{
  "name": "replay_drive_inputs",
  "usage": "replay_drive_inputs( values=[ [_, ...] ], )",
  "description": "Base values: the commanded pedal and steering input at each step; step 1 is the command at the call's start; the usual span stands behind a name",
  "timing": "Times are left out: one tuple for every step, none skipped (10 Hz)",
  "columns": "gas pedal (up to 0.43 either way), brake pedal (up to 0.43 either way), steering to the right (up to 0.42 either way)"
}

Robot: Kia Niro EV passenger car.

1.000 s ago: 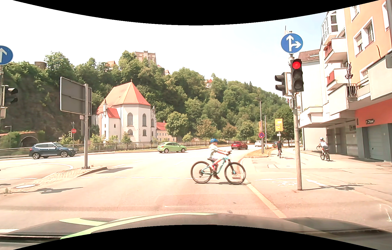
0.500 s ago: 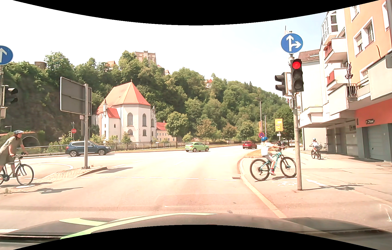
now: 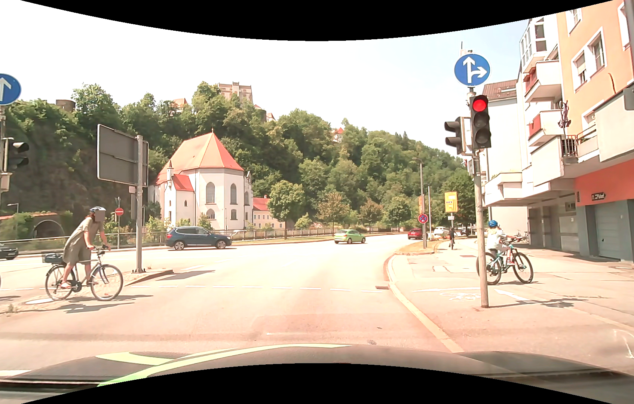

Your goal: Follow the waypoints while adhering to traffic rules and regulations

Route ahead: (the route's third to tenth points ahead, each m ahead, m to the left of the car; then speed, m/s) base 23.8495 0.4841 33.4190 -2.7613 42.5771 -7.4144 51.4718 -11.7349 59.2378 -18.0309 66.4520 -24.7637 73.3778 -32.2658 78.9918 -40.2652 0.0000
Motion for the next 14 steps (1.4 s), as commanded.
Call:
replay_drive_inputs(
  values=[
    [0.0,0.317,0.041],
    [0.0,0.323,0.04],
    [0.0,0.323,0.04],
    [0.0,0.323,0.04],
    [0.0,0.317,0.04],
    [0.0,0.323,0.04],
    [0.0,0.323,0.041],
    [0.0,0.323,0.041],
    [0.0,0.323,0.04],
    [0.0,0.323,0.04],
    [0.0,0.323,0.04],
    [0.0,0.323,0.041],
    [0.0,0.323,0.04],
    [0.0,0.323,0.04]
  ],
)
